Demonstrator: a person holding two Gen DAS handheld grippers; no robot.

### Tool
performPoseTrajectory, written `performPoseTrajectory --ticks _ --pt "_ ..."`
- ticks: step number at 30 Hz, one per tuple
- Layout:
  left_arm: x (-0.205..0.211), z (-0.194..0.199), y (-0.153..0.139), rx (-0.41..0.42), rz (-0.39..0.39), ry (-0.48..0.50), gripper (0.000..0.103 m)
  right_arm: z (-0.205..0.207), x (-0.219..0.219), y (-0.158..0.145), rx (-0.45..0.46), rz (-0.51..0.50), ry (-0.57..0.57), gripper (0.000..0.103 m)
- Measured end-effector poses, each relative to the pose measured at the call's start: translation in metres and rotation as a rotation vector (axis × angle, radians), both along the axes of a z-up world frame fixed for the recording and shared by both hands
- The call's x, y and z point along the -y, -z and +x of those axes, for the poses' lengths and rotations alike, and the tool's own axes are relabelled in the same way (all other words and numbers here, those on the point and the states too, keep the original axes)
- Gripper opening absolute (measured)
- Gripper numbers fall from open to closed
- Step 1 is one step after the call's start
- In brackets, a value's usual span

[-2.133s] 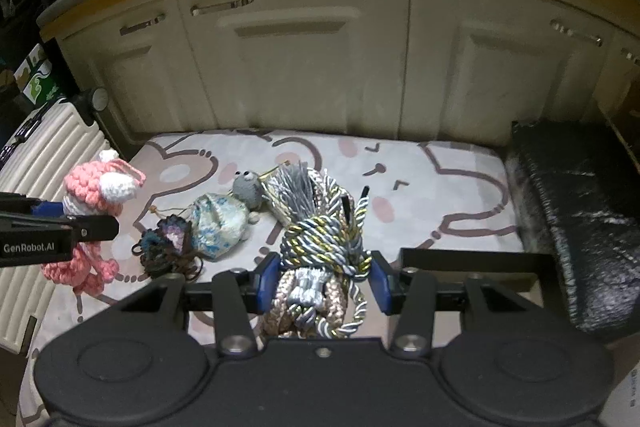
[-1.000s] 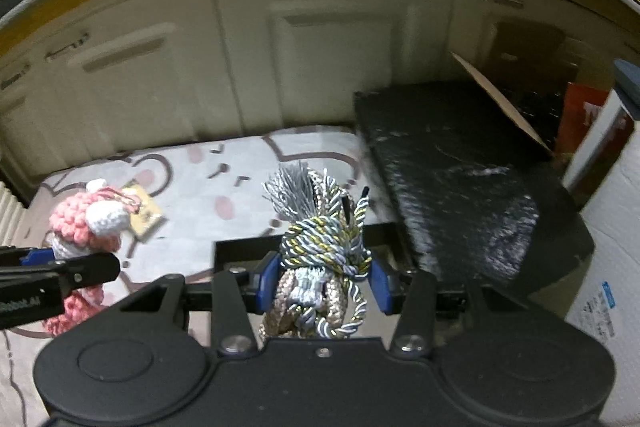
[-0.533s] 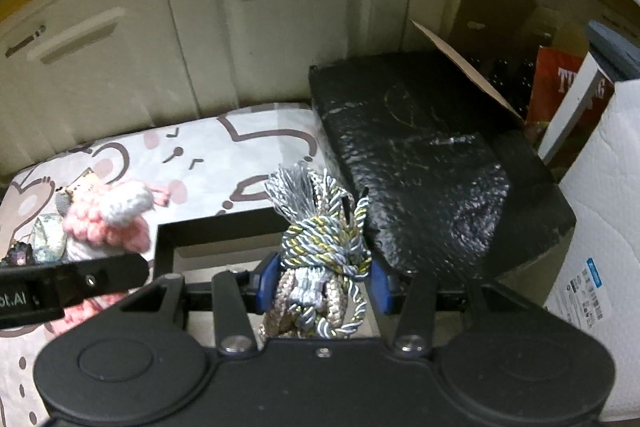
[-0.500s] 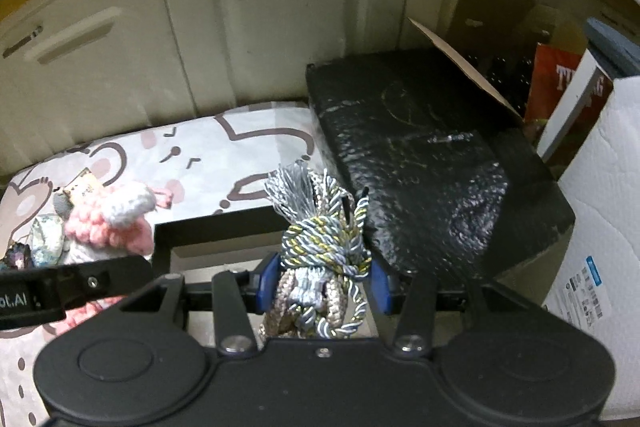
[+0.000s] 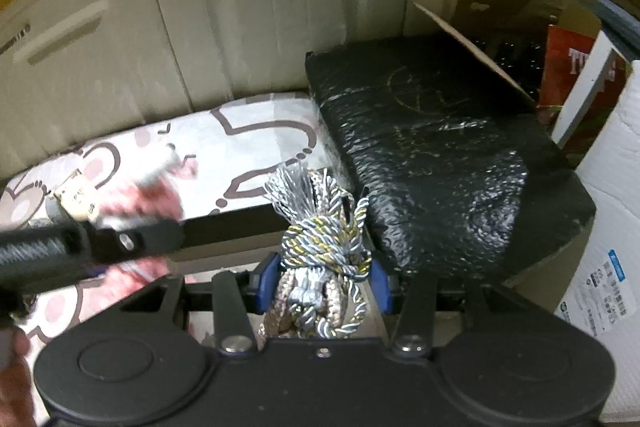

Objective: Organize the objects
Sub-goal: 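Lower the doll and rope tassel into the black box and open both grippers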

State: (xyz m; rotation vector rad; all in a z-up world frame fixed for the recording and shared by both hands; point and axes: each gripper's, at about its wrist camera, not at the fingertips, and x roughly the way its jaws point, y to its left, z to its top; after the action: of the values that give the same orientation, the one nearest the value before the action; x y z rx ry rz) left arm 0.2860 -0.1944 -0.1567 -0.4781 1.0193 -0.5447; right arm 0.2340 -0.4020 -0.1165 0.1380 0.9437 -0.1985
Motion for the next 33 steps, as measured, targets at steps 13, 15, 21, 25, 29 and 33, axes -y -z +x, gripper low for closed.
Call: performPoseTrajectory --ticks 13,15,21,25,29,33 --pt "0.002 -0.002 0.005 0.065 0.192 -0.01 0.065 0.012 -0.002 0.022 -0.066 -0.017 -0.026 0.048" --pt "-0.001 0.0 0.003 0.074 0.225 -0.013 0.065 0.014 -0.005 0.024 -0.076 -0.018 -0.034 0.048" --pt "-0.009 0.004 0.006 0.045 0.266 -0.02 0.066 0.017 -0.014 0.025 -0.055 -0.018 -0.065 0.051" --pt "-0.005 0.003 0.011 0.025 0.307 0.014 0.066 0.018 -0.022 0.024 -0.045 -0.025 -0.089 0.06" --pt "0.001 0.0 0.014 0.015 0.336 0.053 0.067 0.019 -0.023 0.027 -0.079 -0.044 -0.089 0.057" --pt "0.004 -0.001 0.013 0.014 0.343 0.073 0.07 0.017 -0.017 0.028 -0.099 -0.031 -0.063 0.052"
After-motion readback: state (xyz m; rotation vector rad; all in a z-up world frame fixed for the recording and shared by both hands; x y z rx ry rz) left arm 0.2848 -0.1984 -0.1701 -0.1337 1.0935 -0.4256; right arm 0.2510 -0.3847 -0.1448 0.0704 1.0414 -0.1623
